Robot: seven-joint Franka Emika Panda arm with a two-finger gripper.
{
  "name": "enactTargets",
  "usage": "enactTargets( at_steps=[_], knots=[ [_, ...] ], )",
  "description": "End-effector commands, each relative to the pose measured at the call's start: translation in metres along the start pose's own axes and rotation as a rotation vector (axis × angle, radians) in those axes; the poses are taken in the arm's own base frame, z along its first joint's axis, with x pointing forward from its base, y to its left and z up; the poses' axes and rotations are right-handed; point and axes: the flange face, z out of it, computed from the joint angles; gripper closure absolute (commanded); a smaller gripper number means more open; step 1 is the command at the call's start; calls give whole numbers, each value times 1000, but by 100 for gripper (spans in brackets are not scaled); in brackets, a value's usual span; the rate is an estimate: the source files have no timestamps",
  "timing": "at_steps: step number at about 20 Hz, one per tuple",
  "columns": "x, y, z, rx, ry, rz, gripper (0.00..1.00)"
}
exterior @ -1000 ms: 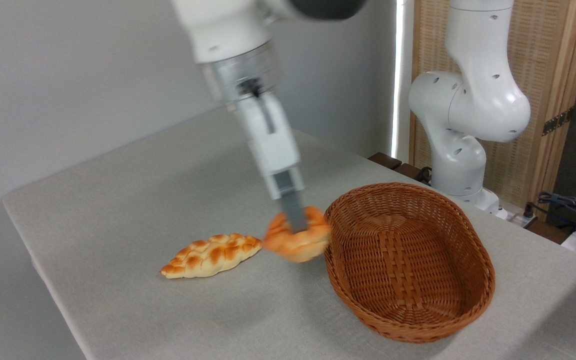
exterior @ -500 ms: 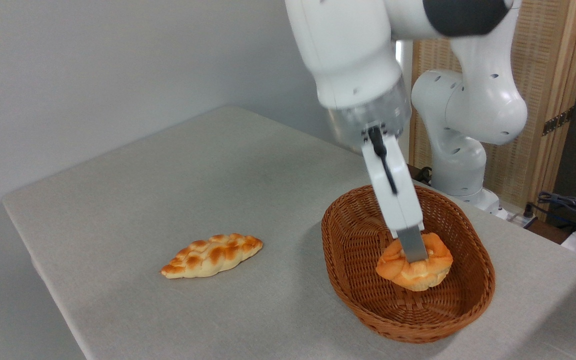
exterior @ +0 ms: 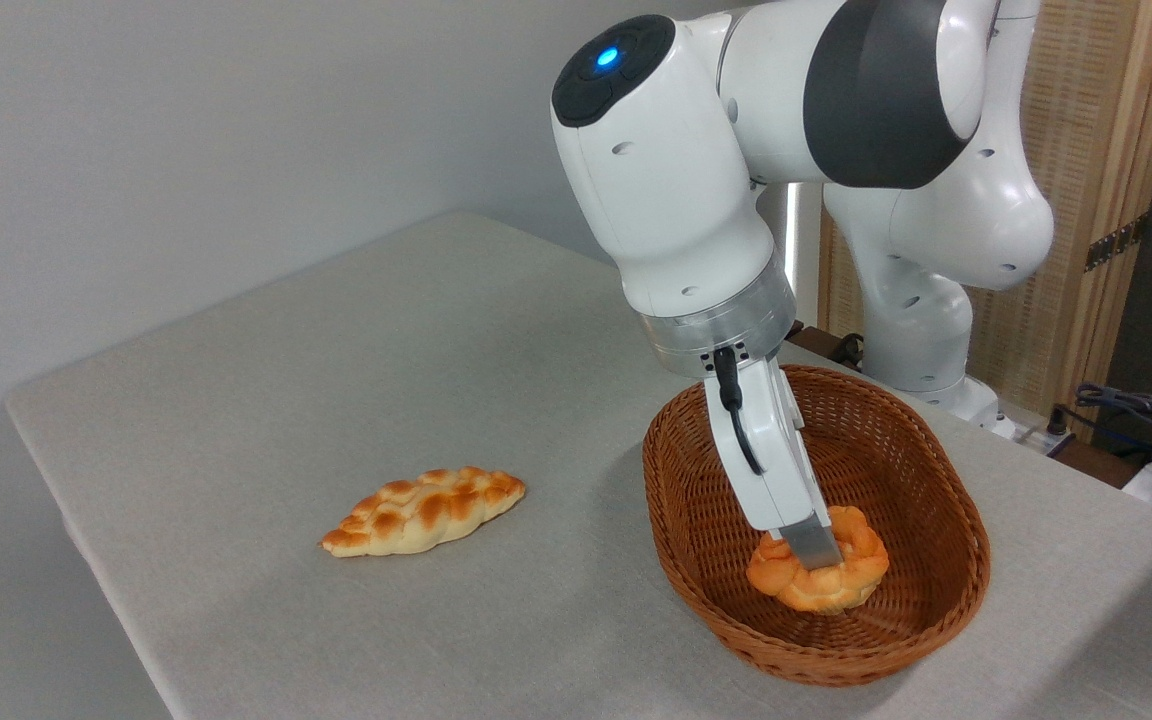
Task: Put bread into the basket
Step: 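Lower the bun into the basket and open the gripper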
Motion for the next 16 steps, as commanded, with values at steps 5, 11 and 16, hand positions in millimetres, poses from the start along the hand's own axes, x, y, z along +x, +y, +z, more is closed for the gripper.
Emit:
enactTargets(
  at_steps=[5, 11, 16],
  knots=[
    [0, -5, 1, 28, -23, 11, 0],
    [4, -5, 12, 3, -22, 17, 0],
    [7, -6, 10, 7, -16, 13, 0]
  ],
)
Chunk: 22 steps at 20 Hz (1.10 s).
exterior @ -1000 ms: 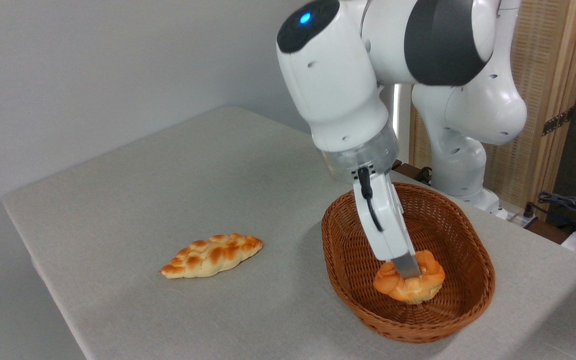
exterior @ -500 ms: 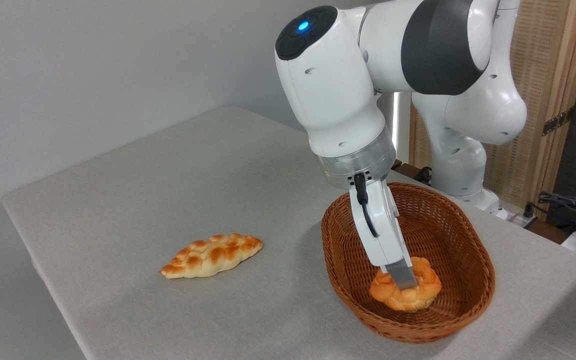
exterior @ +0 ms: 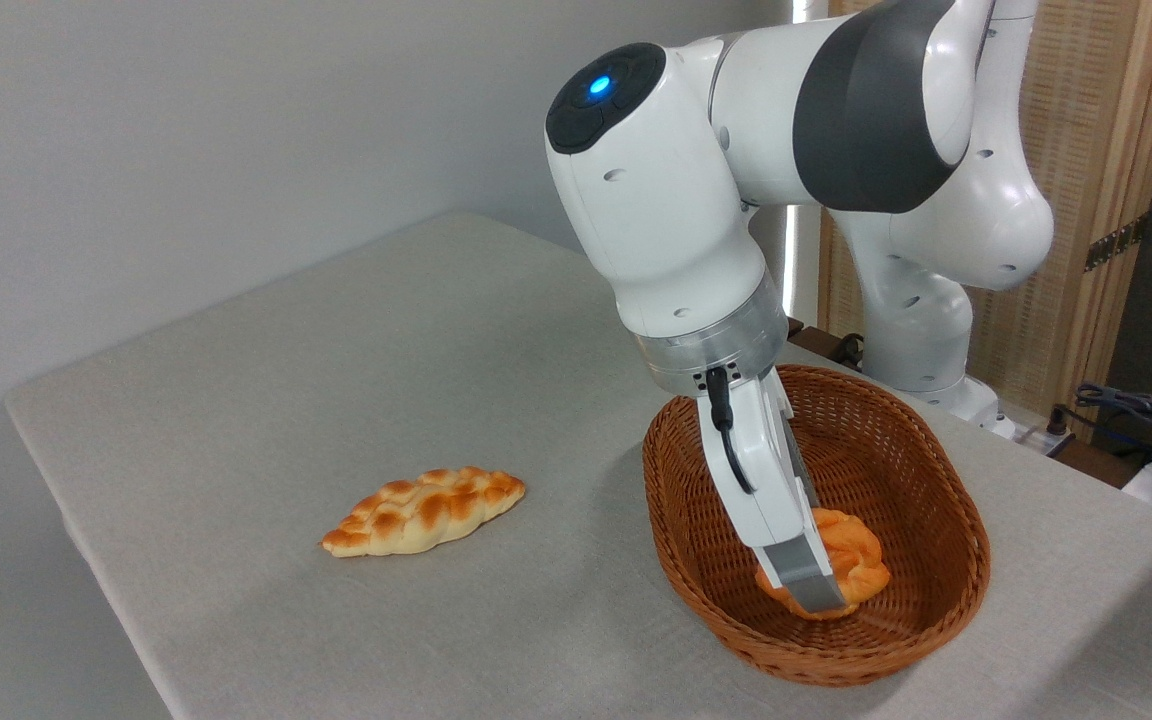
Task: Put bread into the basket
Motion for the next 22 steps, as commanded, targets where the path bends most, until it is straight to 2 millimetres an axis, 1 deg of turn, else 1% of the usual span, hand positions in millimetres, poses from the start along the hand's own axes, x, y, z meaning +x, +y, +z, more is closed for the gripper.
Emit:
enactTargets(
  at_steps=[1, 3, 4, 5, 7, 11, 13, 14, 17, 18, 20, 21, 22],
  knots=[
    [3, 0, -2, 12, -8, 3, 0],
    [4, -1, -7, 24, 1, -1, 0],
    [6, -1, -9, 34, 42, -10, 0],
    [10, -2, -17, 58, 105, -29, 0],
    [15, -5, -38, 112, 224, -82, 0],
    [11, -9, -69, 173, 304, -186, 0],
    [7, -8, -91, 200, 375, -310, 0],
    [9, -8, -102, 205, 400, -365, 0],
    [41, -9, -139, 222, 402, -525, 0],
    [63, -10, -151, 225, 390, -573, 0],
    [80, -11, -163, 236, 359, -652, 0],
    [93, -13, -175, 254, 341, -670, 0],
    [99, -15, -186, 270, 327, -675, 0]
  ],
)
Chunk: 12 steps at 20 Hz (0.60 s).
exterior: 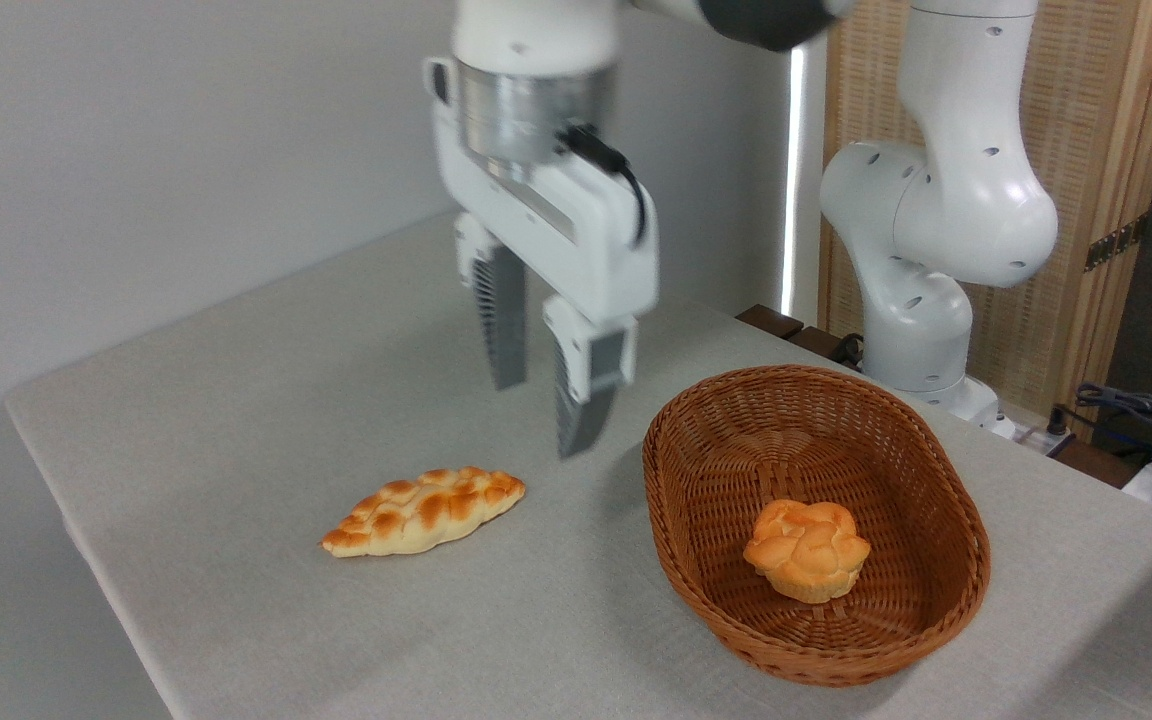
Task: Put bread into the basket
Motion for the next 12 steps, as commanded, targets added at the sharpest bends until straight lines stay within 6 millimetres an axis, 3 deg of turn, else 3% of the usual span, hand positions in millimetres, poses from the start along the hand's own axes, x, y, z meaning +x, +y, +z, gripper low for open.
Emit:
enactTargets(
  at_steps=[1, 4, 8, 12],
  knots=[
    [31, 1, -26, 63, -41, -54, 0],
    [37, -3, -34, 59, -48, -64, 0],
    [59, 10, -22, 72, -93, -87, 0],
    [67, 15, -17, 72, -120, -61, 0]
  ],
)
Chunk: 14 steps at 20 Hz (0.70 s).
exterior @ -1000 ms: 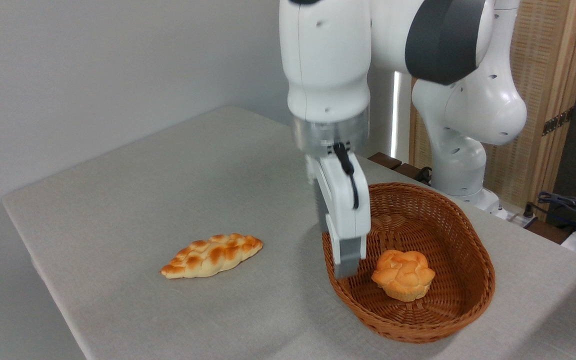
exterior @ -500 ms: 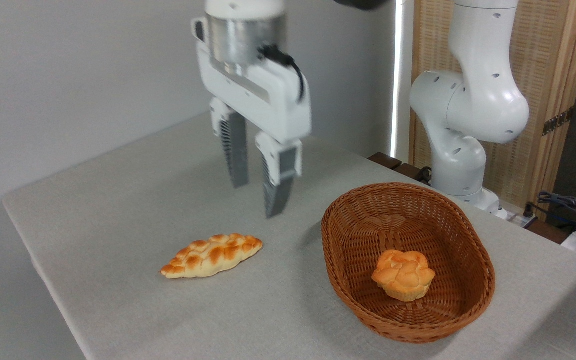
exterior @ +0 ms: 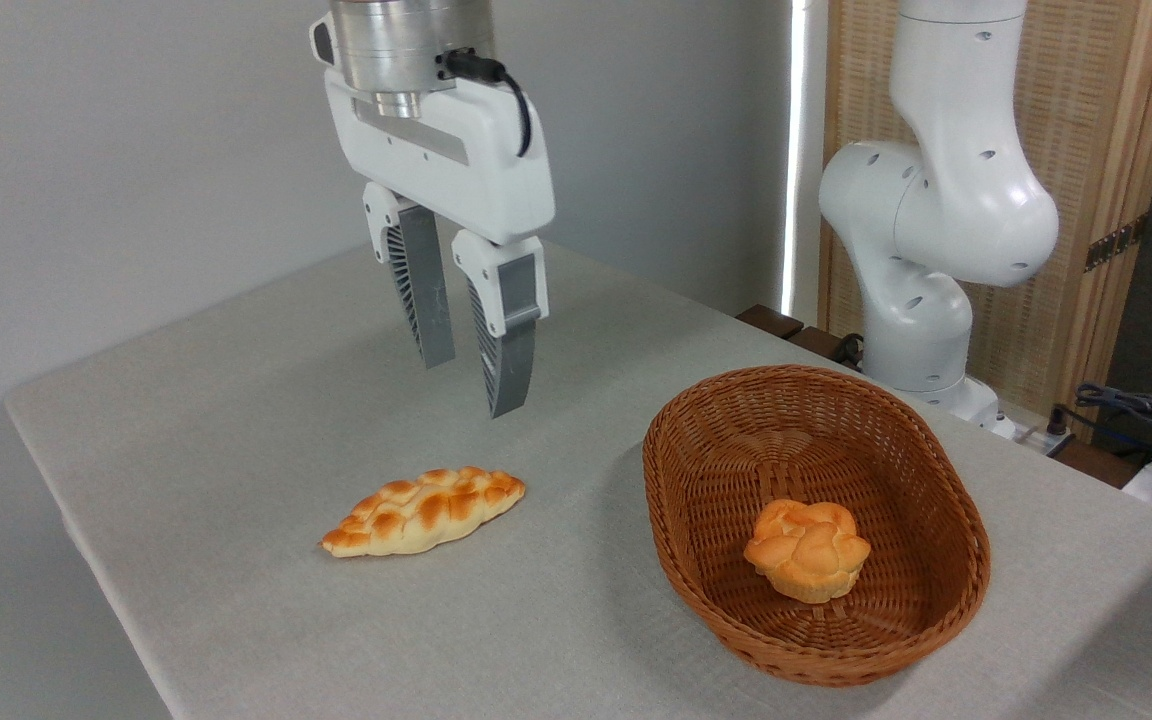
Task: Put bread into the basket
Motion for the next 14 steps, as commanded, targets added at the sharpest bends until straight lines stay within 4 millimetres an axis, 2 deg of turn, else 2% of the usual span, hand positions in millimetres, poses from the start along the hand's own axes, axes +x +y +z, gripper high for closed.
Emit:
enactTargets(
  at_steps=[1, 4, 14],
  knots=[
    [14, 9, 0, -3, -31, 21, 0],
    [6, 4, 1, -18, -38, 5, 0],
    [5, 4, 0, -43, -12, 5, 0]
  ],
)
